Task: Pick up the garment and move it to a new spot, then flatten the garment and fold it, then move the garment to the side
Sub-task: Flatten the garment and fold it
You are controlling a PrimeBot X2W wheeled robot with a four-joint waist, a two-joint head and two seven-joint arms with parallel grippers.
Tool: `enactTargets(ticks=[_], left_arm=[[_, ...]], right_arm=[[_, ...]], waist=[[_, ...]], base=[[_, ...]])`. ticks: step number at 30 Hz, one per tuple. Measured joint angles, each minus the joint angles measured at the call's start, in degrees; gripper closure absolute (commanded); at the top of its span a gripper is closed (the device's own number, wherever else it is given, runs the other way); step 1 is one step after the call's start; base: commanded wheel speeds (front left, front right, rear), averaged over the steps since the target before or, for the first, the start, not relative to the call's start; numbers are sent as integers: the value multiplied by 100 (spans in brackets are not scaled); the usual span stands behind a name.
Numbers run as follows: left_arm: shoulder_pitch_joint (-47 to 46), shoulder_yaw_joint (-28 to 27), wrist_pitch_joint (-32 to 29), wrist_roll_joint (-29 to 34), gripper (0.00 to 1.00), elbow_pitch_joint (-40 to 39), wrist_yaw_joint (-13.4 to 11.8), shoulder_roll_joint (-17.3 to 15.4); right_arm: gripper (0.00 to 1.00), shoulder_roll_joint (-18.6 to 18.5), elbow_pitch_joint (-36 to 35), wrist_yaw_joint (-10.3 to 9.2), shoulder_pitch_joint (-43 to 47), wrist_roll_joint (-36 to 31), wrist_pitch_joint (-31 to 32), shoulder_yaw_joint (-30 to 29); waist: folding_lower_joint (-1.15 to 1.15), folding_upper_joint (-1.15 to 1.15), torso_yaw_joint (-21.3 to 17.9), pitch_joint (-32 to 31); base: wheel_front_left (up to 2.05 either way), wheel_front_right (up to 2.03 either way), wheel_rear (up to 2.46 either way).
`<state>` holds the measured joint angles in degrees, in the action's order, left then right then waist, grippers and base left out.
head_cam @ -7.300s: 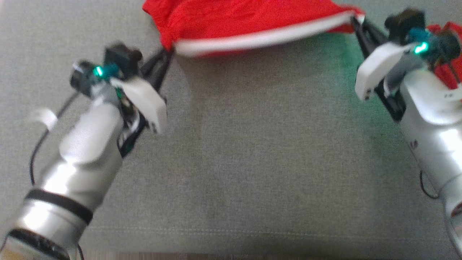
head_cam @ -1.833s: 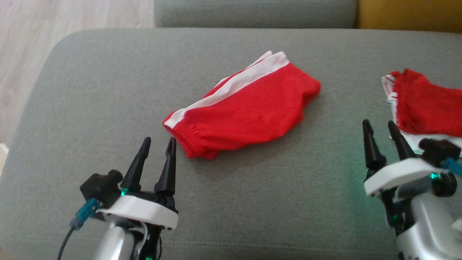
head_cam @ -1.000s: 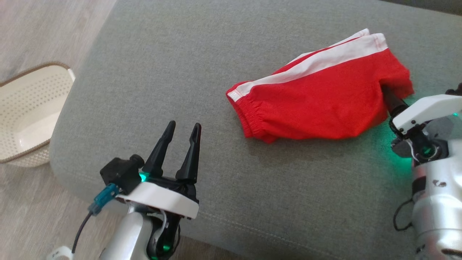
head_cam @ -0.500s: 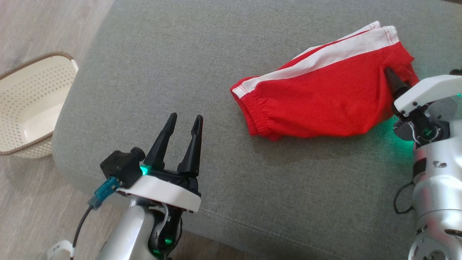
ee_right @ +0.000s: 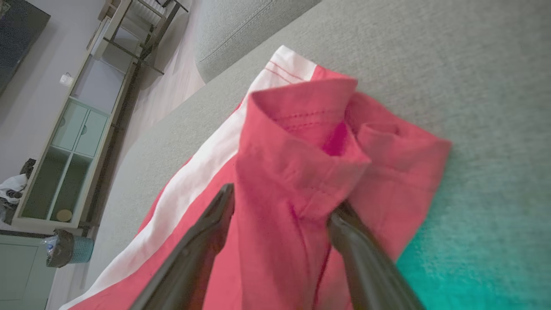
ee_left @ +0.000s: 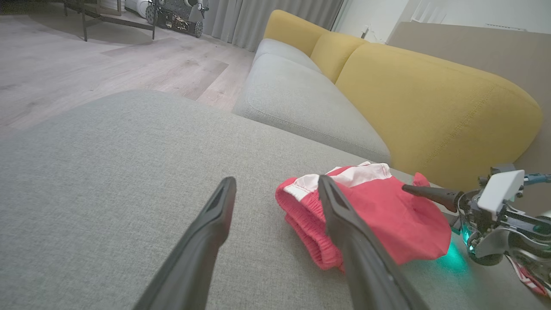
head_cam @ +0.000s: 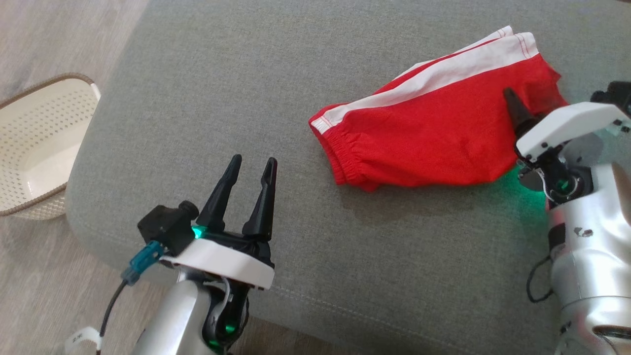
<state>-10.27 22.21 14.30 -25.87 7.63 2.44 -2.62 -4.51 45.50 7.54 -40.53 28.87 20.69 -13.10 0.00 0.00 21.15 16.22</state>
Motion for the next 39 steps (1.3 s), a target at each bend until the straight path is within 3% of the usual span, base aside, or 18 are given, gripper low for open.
enactTargets(ticks=[4, 5, 6, 7, 14, 20, 30, 35, 36, 37, 38, 39], left_arm=[[-46, 15, 0, 0, 0, 12, 0, 0], [-53, 15, 0, 0, 0, 12, 0, 0], [-54, 15, 0, 0, 0, 18, 0, 1], [-54, 15, 0, 0, 0, 18, 0, 1], [-53, -15, 0, 0, 0, 78, 0, 1], [-46, -56, 0, 0, 0, 103, 0, 1], [-27, -113, 0, 9, 0, 151, 11, 1], [-3, -124, 0, 46, 0, 174, 14, 1], [20, -129, 0, 59, 0, 185, 15, 1], [49, -134, 0, 59, 0, 201, 15, 1], [84, -143, 0, 59, 0, 216, 16, 1], [113, -158, 0, 59, 0, 233, 16, 1]], right_arm=[[0, -56, 172, 0, -6, -123, -202, -41], [58, -56, 199, 0, -14, -124, -213, -45], [91, -60, 252, 0, -30, -146, -274, -73], [100, -60, 252, 0, -30, -146, -274, -73], [100, -145, 570, 0, -129, -377, -735, -254], [100, -130, 509, 0, -112, -491, -1087, -79], [100, -78, 112, -1, 385, -276, -1161, 92], [100, -68, -218, -1, 626, -94, -1053, 447], [33, -71, -229, 0, 647, -94, -1058, 474], [33, -79, -225, 0, 664, -107, -1081, 472], [0, -83, -210, 0, 686, -121, -1089, 456], [0, -88, -190, 0, 721, -136, -1089, 454]], waist=[[0, 0, -7, -4], [0, 0, -12, -3], [0, 0, -18, -6], [0, 0, -18, -6], [0, 0, -102, -71], [0, 0, -263, -209], [0, 0, -633, -456], [0, 0, -752, -548], [0, 0, -766, -571], [0, 0, -776, -598], [0, 0, -783, -630], [0, 0, -788, -668]], base=[[0, 0, 0], [0, 0, 0], [0, 0, 0], [0, 0, 0], [0, 0, 0], [0, 0, 0], [0, 0, 0], [0, 0, 0], [0, 0, 0], [0, 0, 0], [0, 0, 0], [0, 0, 0]])
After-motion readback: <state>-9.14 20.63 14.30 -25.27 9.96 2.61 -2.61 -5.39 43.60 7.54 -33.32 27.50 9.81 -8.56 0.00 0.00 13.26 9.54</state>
